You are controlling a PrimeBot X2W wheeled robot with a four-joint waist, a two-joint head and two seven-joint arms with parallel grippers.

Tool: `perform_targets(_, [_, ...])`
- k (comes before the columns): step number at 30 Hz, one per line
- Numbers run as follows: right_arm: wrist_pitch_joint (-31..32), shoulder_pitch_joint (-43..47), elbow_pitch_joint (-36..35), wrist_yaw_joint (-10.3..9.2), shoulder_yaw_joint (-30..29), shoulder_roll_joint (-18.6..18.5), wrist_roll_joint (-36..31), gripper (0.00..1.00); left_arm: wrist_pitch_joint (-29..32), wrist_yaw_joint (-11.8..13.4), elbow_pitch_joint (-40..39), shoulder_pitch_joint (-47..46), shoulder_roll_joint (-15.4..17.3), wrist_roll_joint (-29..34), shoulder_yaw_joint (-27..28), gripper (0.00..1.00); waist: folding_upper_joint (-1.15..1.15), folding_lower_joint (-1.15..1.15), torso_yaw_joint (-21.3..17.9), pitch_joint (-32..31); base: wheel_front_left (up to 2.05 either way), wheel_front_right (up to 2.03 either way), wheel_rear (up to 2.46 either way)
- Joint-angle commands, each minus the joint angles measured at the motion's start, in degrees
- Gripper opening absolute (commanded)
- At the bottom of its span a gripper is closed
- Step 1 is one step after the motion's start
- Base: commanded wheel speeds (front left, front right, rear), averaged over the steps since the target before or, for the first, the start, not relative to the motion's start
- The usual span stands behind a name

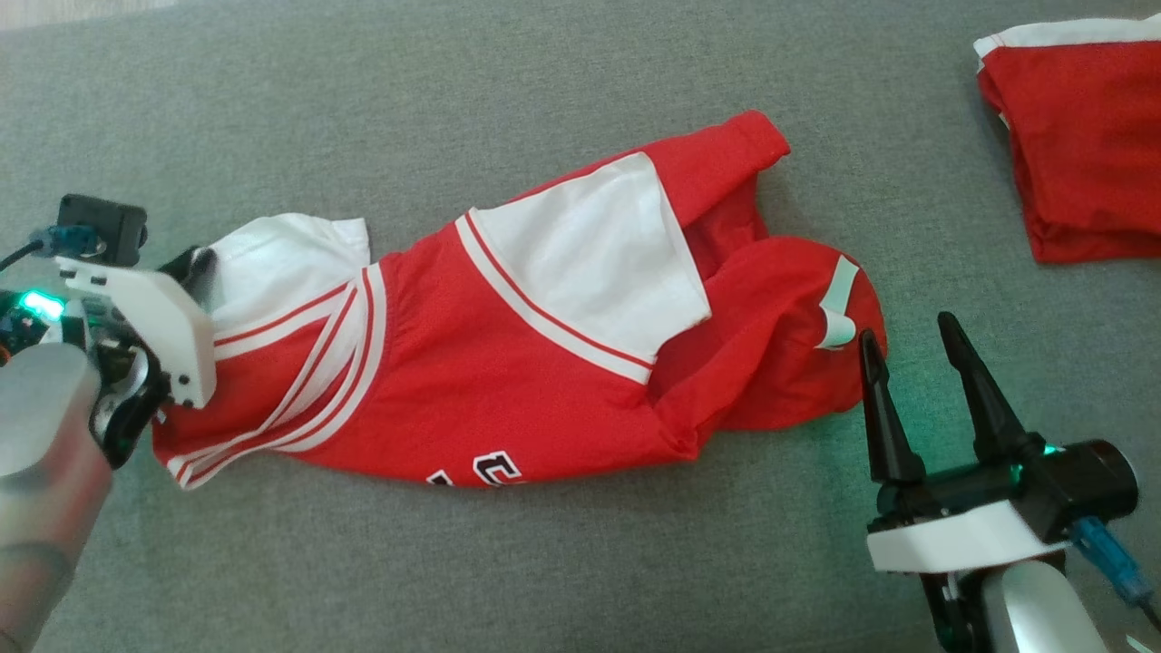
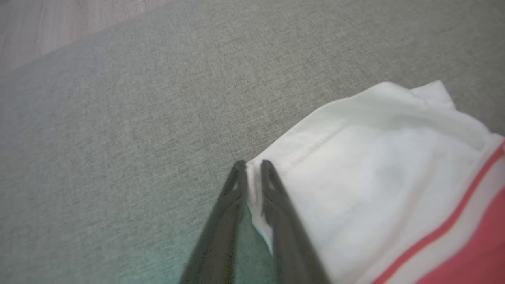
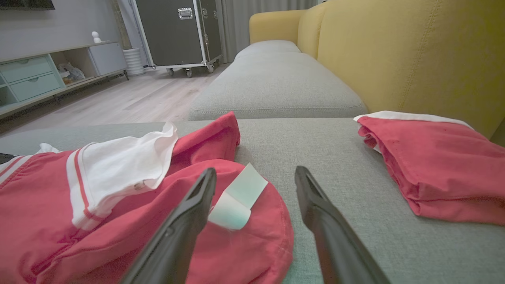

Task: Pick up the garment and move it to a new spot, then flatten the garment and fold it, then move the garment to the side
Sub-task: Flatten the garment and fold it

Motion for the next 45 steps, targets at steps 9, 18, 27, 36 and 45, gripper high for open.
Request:
perform_targets(9, [-0.22, -2.60, -1.37, -0.04, 1.09, -1.31, -0.35, 1.00, -8.84, 0.37, -1.69, -5.74, 6.15, 3.18, -0.67, 0.00, 0.00, 0.00, 1.26, -1.13, 0.00, 0.00, 0.00])
perform_targets(18, [-0.22, -13.74, 9.94, -0.04, 8.03, -10.81, 1.23, 1.00, -23.36, 2.87, -1.65, -14.73, 5.05, 9.81, -0.50, 0.00, 0.00, 0.00, 3.38, -1.08, 0.00, 0.00, 0.00])
perform_targets(27, [-0.22, -30.88, 28.33, -0.04, 18.88, -16.14, 1.54, 1.00, -27.02, 4.02, -0.29, -17.84, 2.47, 11.97, -1.31, 0.00, 0.00, 0.00, 5.72, 0.22, 0.00, 0.00, 0.00])
perform_targets(36, [-0.22, -39.47, 37.16, -0.04, 27.53, -15.70, 9.22, 0.71, -27.74, 2.95, 1.69, -19.44, 0.73, 12.22, -2.36, 0.00, 0.00, 0.00, 8.18, 1.03, 0.00, 0.00, 0.00])
perform_targets(45, [-0.22, -42.76, 32.74, -0.04, 27.69, -17.36, 11.11, 0.00, -29.00, 4.15, -0.03, -20.94, 1.04, 14.24, -1.53, 0.00, 0.00, 0.00, 7.44, -0.04, 0.00, 0.00, 0.00])
